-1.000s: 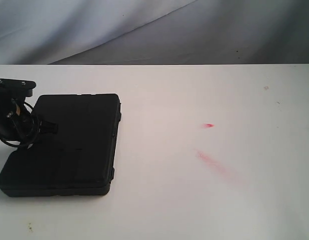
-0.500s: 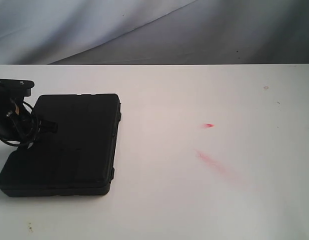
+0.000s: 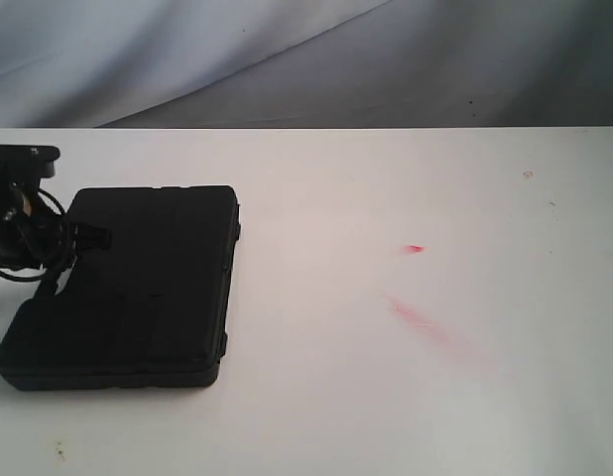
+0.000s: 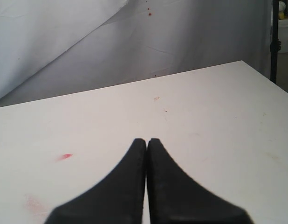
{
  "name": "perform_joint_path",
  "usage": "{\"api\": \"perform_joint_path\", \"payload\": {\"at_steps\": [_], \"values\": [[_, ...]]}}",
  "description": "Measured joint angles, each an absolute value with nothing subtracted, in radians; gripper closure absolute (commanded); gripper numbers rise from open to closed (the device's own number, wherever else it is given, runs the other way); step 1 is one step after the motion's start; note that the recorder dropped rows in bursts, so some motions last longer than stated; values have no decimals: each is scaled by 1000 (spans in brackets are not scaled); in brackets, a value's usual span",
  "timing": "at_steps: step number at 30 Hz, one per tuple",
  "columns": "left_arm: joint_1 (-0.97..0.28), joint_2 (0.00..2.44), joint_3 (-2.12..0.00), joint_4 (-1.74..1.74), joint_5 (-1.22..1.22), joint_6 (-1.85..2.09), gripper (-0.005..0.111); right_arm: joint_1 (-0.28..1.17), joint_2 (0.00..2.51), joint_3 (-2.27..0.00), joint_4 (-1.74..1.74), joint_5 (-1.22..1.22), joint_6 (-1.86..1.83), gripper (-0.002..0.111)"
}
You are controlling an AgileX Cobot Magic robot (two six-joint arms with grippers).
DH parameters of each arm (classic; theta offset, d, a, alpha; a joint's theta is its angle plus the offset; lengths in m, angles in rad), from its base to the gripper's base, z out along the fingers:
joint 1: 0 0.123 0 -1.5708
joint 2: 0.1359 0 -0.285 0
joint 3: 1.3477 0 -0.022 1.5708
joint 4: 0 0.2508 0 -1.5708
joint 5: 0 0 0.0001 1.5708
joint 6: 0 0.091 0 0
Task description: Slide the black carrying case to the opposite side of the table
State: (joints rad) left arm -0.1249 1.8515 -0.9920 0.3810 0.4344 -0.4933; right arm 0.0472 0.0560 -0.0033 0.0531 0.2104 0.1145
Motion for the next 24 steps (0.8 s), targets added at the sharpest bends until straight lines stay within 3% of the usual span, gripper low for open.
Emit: {"api": "perform_joint_path", "payload": {"at_steps": [12, 14, 17, 24], "values": [[-125, 1711, -994, 381, 417, -446, 70, 47, 56, -3, 53, 210, 114, 108], [-125, 1709, -994, 379, 417, -446, 78, 47, 56, -3, 53, 210, 114, 108], [-125, 1709, -994, 379, 417, -445, 107, 47, 56, -3, 53, 210, 114, 108], [-125, 1709, -994, 379, 404, -443, 107, 47, 56, -3, 53, 210, 114, 108]]}}
